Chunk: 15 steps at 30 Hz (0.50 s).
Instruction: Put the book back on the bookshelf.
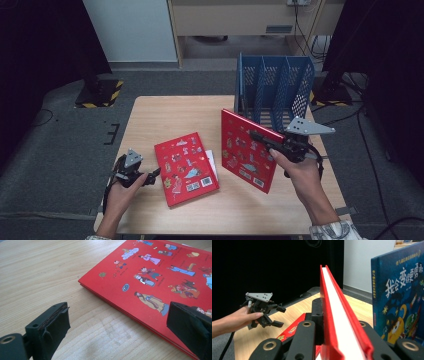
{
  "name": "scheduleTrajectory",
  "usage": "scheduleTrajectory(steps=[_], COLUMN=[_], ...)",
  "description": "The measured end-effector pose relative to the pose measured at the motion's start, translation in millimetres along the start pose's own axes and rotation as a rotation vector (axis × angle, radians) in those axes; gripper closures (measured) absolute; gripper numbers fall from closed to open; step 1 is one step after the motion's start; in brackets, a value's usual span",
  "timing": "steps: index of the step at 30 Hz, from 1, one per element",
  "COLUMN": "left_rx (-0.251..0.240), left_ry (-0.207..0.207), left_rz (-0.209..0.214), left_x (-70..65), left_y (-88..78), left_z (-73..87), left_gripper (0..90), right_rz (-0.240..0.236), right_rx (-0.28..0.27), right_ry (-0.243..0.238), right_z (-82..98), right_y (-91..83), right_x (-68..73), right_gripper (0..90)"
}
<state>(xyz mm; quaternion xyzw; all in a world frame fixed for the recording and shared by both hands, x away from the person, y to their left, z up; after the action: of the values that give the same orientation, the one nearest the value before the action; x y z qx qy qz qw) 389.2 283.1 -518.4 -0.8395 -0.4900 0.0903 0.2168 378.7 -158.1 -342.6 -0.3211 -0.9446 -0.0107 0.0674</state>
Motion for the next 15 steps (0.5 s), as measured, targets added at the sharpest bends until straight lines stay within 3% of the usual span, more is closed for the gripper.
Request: scheduleTrajectory(steps=[15], left_rx=[0.000], left_ry=[0.003], left_rz=[-0.001], left_x=[-0.2], left_y=[-0.9], left_z=[0.2], left_gripper=[3.8], right_rz=[0.054], right_rx=[-0.003], right_ry=[0.006], right_z=[-4.1], right_y=[-34.4], right_x=[-6.4], right_gripper=[79.9])
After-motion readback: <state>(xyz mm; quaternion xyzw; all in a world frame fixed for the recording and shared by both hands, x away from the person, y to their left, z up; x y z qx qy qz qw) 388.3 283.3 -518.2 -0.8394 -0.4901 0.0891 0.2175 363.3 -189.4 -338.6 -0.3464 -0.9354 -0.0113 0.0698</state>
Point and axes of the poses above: each handheld gripper's, and its own axes: y roughly forward along the jaws, z roughly out of its underside, x roughly to its left, the point moved 3 cm from there along y, roughly forward along the jaws, and after that the axes turned 11 degrees about -x, right-handed, at the moved point
